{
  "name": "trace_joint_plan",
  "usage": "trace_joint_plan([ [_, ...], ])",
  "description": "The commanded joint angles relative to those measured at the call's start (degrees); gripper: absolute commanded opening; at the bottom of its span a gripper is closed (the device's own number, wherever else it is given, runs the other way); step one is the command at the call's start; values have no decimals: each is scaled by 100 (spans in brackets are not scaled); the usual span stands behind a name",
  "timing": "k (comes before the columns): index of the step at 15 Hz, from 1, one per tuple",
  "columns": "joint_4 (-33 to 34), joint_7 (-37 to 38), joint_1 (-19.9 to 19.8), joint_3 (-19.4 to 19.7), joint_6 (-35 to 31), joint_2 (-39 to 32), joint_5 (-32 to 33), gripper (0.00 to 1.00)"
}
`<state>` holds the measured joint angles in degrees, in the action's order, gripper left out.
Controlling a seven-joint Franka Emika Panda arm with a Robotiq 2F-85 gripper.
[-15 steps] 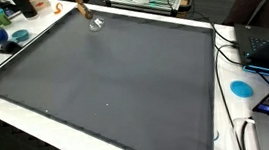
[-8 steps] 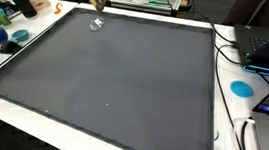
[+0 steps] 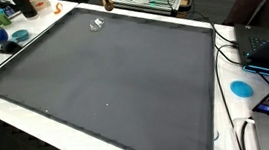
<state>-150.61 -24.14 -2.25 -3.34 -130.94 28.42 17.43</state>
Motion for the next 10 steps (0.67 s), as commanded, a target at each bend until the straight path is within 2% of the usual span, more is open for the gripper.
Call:
trace_joint_plan([
  [1,-91,981,51,-340,162,70,603,25],
  [6,-97,2082,62,-817,505,-114,1307,25],
  [10,-59,2615,167,-1023,842,-302,1585,25],
])
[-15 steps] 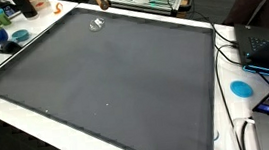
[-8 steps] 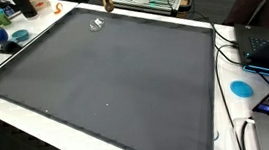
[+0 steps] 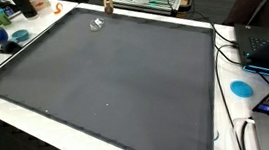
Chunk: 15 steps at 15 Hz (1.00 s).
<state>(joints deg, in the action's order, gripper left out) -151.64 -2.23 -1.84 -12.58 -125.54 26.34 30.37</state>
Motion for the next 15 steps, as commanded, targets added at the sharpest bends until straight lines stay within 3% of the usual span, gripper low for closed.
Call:
trace_joint_plan([
  [1,51,513,164,-121,346,-148,331,25],
  [15,109,1402,557,-204,656,-783,798,25],
])
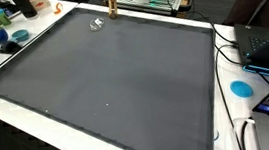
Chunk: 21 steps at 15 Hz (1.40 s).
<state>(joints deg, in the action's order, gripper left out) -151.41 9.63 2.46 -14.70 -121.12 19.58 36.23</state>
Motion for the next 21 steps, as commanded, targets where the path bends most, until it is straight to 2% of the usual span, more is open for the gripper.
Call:
trace_joint_plan([
  [1,87,238,145,15,195,-133,232,25],
  [21,421,963,171,201,217,-593,1396,25],
])
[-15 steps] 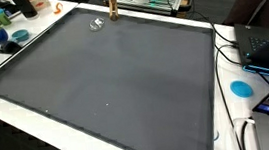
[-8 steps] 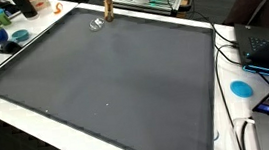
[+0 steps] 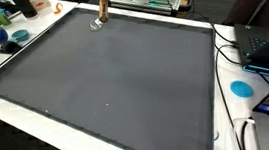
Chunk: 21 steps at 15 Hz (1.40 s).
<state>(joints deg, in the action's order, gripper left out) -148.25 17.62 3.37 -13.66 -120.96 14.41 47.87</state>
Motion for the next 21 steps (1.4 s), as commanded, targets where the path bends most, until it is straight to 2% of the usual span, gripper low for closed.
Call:
trace_joint_plan([
  [1,118,185,78,115,213,-87,256,25],
  [13,208,-1,34,460,233,92,156,25],
  [18,193,-529,-46,872,3,379,-35,25],
  [21,222,-1090,-129,1208,-196,491,-184,25],
])
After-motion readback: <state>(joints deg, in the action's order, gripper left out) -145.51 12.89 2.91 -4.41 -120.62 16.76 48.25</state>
